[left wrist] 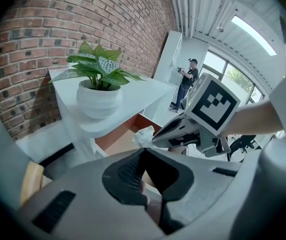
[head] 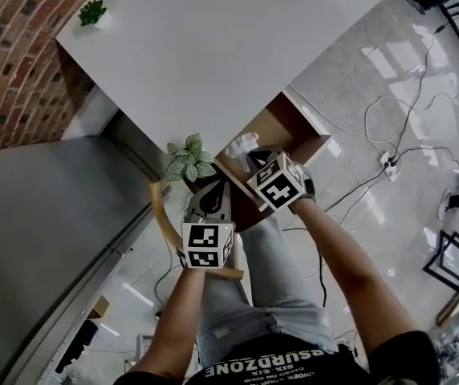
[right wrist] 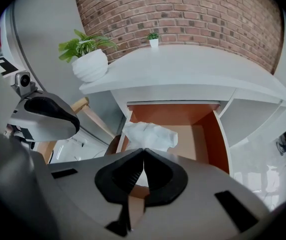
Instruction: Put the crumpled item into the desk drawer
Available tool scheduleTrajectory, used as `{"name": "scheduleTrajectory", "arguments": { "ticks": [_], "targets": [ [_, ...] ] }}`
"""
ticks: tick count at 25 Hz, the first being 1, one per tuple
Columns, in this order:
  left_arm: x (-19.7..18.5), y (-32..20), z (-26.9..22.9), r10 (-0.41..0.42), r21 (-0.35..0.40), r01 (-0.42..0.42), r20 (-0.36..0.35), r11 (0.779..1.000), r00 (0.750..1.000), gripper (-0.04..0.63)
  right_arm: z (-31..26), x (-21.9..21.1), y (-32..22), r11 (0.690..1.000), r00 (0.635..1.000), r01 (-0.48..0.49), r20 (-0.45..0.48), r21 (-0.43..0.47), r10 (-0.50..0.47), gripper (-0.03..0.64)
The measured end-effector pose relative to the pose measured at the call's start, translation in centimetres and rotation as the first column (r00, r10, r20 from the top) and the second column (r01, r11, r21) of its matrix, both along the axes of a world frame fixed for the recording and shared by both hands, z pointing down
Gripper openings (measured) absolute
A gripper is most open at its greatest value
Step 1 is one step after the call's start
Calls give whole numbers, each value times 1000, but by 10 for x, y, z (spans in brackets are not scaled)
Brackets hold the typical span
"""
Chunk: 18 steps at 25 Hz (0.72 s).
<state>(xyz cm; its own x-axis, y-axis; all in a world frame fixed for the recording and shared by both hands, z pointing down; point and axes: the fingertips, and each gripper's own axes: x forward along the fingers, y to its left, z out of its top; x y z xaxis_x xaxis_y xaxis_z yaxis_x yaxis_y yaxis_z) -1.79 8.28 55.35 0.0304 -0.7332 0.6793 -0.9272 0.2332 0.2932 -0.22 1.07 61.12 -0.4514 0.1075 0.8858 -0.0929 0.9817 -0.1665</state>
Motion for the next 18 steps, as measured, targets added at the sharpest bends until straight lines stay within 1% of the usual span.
{"name": "scheduleTrajectory", "arguments": {
  "ticks": [18],
  "targets": [
    [0, -2, 8, -33, -9, 33, -7, 999, 999, 5, 23, -7, 2, 994, 994, 104, -44, -19, -104, 0]
  ]
}}
